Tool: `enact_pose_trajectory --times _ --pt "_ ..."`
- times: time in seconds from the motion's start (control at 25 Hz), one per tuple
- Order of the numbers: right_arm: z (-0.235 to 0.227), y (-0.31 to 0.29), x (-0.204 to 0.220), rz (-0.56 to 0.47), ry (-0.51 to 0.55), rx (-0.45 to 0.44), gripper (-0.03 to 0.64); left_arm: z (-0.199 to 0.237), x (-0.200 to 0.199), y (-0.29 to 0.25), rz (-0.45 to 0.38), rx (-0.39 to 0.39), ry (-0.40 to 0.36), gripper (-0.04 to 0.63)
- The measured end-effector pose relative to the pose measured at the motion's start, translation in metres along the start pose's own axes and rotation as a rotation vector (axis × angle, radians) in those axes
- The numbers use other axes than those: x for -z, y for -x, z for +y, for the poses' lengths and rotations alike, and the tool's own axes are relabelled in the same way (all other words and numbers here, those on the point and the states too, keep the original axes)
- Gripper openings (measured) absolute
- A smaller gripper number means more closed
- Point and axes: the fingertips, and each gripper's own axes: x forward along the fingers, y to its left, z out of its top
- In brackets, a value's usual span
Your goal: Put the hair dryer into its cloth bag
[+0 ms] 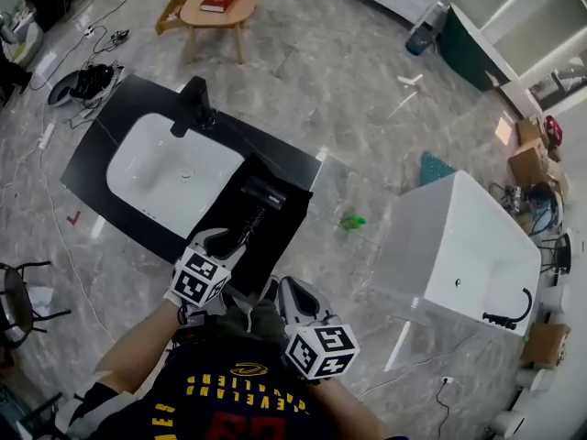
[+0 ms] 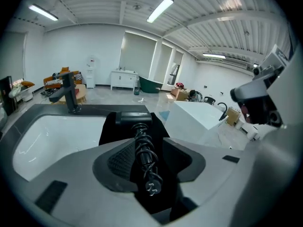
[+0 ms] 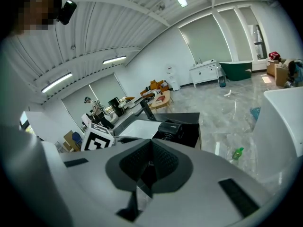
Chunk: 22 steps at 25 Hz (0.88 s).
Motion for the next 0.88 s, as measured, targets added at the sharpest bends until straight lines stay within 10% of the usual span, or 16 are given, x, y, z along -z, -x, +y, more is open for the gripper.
enact_pose_trajectory --times 0.28,0.88 --pt "-0.020 -0.004 -0.007 0.014 0.009 0.024 0.008 0.013 0.029 -0.067 0.174 -0.007 -0.018 0.267" --pt "-0.056 -0.008 -0.001 0.025 -0.068 0.052 0.008 0.010 0.046 -0.105 0.314 -0.061 -0.022 0.282"
